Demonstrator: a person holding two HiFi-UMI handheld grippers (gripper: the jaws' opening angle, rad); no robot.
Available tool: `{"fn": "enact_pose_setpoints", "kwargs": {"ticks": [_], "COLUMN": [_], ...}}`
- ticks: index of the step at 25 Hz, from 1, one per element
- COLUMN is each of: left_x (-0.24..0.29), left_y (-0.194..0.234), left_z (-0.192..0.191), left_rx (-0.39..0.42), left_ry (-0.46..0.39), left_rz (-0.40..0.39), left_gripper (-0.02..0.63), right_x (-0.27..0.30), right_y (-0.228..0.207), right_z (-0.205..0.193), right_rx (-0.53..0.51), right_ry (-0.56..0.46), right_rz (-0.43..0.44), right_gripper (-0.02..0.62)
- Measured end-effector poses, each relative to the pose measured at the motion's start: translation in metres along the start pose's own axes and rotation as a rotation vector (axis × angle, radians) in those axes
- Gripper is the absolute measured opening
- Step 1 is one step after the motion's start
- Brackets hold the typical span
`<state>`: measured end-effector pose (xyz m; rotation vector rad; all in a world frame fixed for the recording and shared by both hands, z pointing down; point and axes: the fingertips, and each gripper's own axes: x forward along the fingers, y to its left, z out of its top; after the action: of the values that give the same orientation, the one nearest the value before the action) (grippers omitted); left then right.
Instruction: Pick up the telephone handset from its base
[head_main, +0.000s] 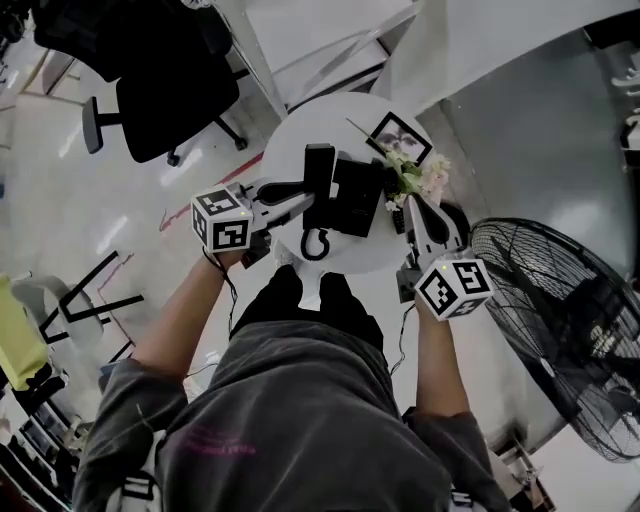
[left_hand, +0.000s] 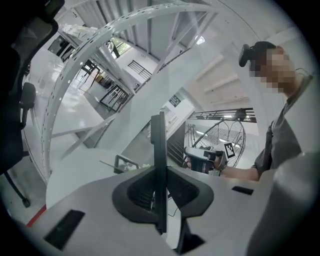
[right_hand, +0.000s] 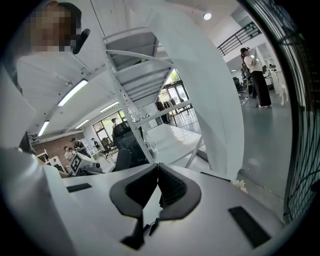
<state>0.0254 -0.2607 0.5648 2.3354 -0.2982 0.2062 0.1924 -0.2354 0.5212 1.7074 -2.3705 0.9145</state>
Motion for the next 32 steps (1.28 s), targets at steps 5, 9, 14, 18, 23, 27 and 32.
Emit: {"fn": "enact_pose_setpoints", "kwargs": {"ticks": [5,9,14,18,23,27,32], "left_x": [-0.016,-0.024,-0.036,-0.046,-0.056,-0.064,-0.074], "left_y": [-0.023,-0.038,-0.062,-0.082,-0.103,-0.116,-0.124], "left_z": [0.027,0.043,0.06,0.073,0.09,0.098,0.102], "left_rx": [0.052,0.095,0.139,0.169,0.208,0.227,0.235], "left_ry": [-0.049,-0.081,-0.114,-0.129,-0.152,-0.164,-0.18], "left_rz": [0.001,-0.003,-0.028,-0.044,-0.07,-0.079,-0.084], "left_gripper": [0.078,0.078,0.078,0.078,0.078,0.078,0.078], "right_x": [-0.012,-0.018,-0.027,-0.037,-0.047,-0.054,-0.06], "right_y": [0.012,0.02,0.033,0.041,0.049,0.056,0.063], "right_z": [0.015,0.022,0.03,0.038,0.046,0.05,0.058], "right_rx": [-0.015,-0.025,-0.035,-0.045,-0.054,-0.062,-0.073], "right_ry": [-0.036,-0.063,-0.095,-0.12,-0.148,-0.162,-0.185], "right_rz": [-0.004,-0.004,-0.003,-0.007,-0.01,-0.013,-0.015], "right_gripper": [0.018,0.018,0.018,0.018,0.018,0.018,0.018]}}
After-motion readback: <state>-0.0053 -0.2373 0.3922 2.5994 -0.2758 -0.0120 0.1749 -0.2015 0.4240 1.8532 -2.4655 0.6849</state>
